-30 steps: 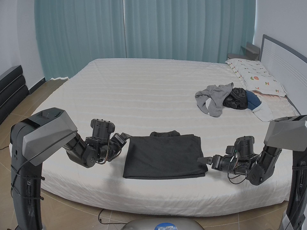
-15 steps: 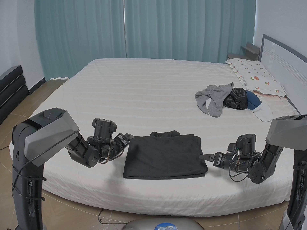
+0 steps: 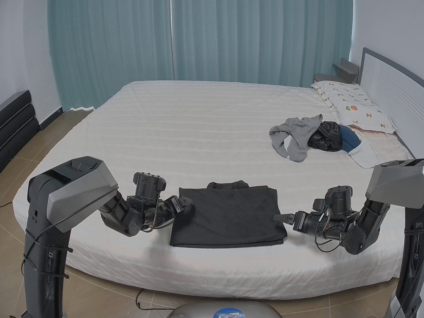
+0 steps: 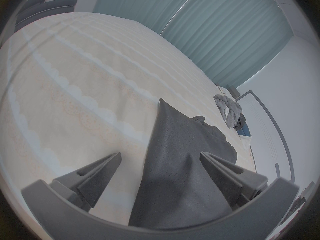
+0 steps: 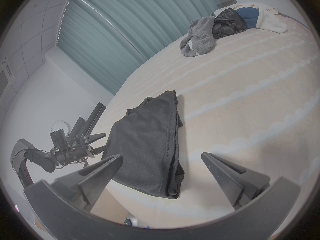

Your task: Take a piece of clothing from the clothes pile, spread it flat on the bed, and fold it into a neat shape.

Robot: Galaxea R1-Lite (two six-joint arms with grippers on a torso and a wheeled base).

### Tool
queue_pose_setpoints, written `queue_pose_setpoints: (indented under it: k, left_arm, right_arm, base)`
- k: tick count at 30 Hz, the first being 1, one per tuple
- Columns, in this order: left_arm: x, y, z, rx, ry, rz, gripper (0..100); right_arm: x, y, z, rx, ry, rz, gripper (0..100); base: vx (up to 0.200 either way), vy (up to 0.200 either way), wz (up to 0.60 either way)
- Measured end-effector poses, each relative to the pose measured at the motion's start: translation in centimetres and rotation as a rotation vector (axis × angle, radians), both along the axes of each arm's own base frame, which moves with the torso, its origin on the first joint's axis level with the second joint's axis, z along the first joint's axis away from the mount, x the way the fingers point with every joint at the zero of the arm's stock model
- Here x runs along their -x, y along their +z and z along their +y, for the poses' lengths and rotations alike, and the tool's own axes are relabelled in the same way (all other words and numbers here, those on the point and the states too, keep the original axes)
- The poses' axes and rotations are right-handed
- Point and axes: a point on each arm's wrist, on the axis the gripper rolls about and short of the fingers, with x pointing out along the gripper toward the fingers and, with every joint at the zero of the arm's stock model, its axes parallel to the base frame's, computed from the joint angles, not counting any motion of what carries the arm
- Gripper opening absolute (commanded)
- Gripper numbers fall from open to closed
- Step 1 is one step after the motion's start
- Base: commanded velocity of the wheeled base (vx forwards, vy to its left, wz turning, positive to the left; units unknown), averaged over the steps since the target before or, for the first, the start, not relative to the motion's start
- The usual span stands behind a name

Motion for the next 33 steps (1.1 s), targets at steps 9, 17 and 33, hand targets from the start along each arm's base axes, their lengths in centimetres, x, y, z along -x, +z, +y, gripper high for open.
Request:
queue_pose_setpoints:
  k: [9,17,33]
  left_arm:
    - [-0.36,-0.69,-0.6,0.001,-0.009,-0.003,0]
    - [-0.33,-0.85,-0.59,0.005,-0.005,0.005,0]
    - [-0.16,-0.78,-0.36,0.011,0.023,0.013,0]
  right_arm:
    - [-0.02,-0.18,0.13,0.001,0.004,0.003,100]
    - [-0.02,-0.3,0.14,0.002,0.004,0.006,100]
    - [-0.07,-0.29,-0.07,0.002,-0.003,0.006,100]
  base:
    - [0.0,0.0,0.0]
    - [0.0,0.0,0.0]
    - [0.0,0.0,0.0]
